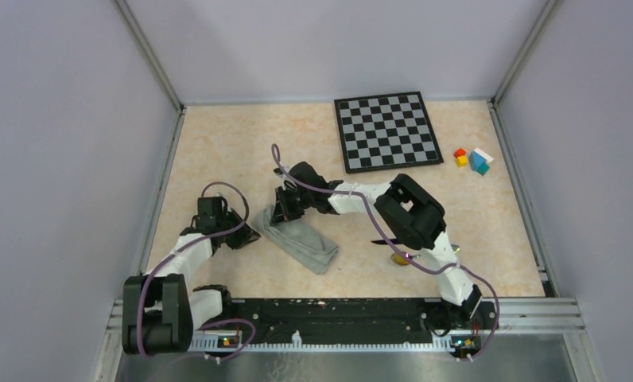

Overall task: Fold the napkin into a case and place the utensils inside
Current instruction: Grasp the top corner of the smaller rectangle folded napkin from the folded napkin.

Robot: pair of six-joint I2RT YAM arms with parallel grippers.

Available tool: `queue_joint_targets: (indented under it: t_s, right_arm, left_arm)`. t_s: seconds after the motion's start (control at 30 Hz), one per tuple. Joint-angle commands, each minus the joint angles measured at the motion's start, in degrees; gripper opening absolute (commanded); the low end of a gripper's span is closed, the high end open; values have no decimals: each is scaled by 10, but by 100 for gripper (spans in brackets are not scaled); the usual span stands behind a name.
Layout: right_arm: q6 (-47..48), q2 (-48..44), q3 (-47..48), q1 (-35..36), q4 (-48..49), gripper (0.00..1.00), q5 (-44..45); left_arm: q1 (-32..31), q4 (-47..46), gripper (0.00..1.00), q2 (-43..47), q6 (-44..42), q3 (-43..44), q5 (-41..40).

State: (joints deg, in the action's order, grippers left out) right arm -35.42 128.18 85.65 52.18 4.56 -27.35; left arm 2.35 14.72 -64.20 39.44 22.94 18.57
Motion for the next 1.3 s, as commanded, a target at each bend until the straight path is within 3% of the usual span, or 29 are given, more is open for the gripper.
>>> queue_joint_targets:
  t_s: [0.0, 0.53, 0.7, 0.9, 1.1, 1.27]
  right_arm:
    - [-4, 8, 36, 12, 18, 0, -10]
    - [-3, 25, 25, 38, 41, 0, 0]
    - [-9, 70, 12, 40, 45, 0, 20]
    - [10, -5, 17, 35, -4, 0, 19]
    - [29, -57, 32, 23, -37, 18, 24]
    - [55, -48, 55, 14, -73, 20, 51]
  left_arm:
    - [-1, -47, 18, -17, 7, -17, 1]
    - [-1, -72, 17, -34, -1, -25, -8]
    - [-2, -59, 27, -29, -8, -21, -7]
    - [-1, -3, 33, 32, -20, 0, -24]
    - [-1, -16, 31, 19, -13, 0, -9]
    - [-1, -51, 28, -12, -10, -8, 12]
